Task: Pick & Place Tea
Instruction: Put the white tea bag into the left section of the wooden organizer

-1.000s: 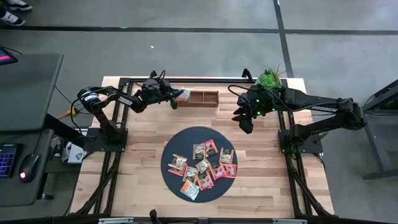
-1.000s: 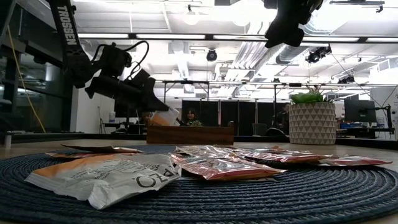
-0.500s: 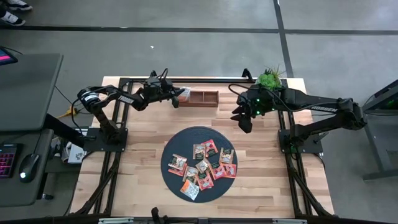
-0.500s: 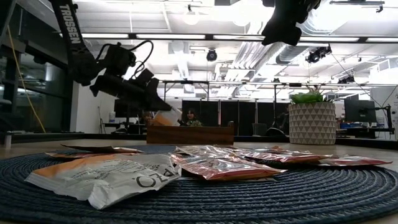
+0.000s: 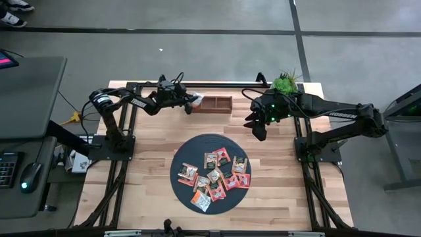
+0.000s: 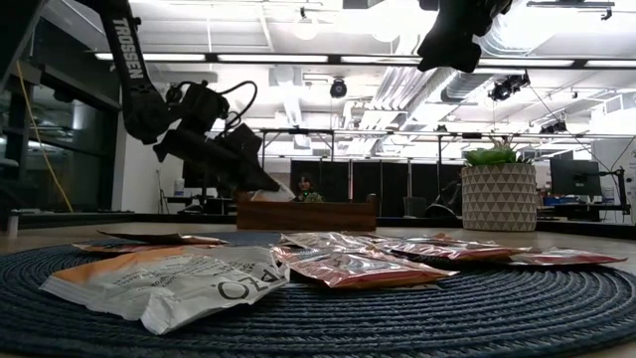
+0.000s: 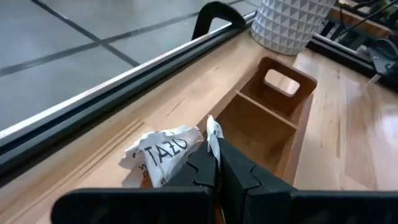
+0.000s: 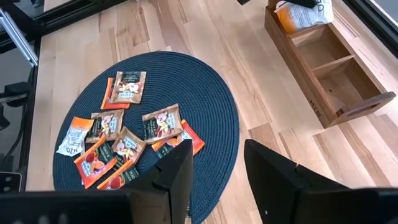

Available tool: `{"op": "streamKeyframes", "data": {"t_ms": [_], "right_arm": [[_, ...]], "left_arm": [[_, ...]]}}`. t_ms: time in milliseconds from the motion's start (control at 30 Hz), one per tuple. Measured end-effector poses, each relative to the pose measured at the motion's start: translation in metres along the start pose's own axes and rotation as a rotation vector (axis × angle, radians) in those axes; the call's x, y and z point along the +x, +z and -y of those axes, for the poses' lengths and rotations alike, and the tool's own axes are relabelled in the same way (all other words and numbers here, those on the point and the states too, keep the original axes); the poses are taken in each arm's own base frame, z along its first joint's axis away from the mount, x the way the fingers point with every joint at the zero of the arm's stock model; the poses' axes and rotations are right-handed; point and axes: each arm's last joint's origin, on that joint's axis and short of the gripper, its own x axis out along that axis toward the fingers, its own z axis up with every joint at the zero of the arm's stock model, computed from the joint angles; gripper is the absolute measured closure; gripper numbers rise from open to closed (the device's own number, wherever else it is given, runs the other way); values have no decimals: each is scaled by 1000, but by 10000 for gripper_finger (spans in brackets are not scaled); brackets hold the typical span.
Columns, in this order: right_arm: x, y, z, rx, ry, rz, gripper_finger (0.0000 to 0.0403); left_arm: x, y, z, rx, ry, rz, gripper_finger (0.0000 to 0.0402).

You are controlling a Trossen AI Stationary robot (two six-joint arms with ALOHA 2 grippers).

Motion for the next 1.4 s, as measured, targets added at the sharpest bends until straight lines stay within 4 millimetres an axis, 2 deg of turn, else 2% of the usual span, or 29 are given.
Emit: {"op": "streamKeyframes", "data": {"t_ms": [367, 467, 700, 833, 1167, 1300, 1400], "right_arm": [[0, 0, 0, 1, 0, -2, 260], [0, -1, 0, 3, -2, -9, 260], [0, -1, 0, 2, -1, -8, 260], [0, -1, 0, -5, -1, -8, 260], [0, 1, 0, -18, 10, 10, 260], [0, 2, -1, -24, 13, 24, 260], [0, 3, -1, -30, 28, 32, 261]], "left_arm": [[-1, 1, -2, -19, 7, 8, 393], [-1, 1, -2, -19, 7, 8, 366], [-1, 2, -2, -24, 10, 19, 269], [-4, 8, 0, -17, 5, 43, 238], [-22, 37, -7, 1, 54, 167, 236], [-37, 55, -6, 24, -28, 222, 236], [-44, 61, 1, 35, -108, 201, 236]]}}
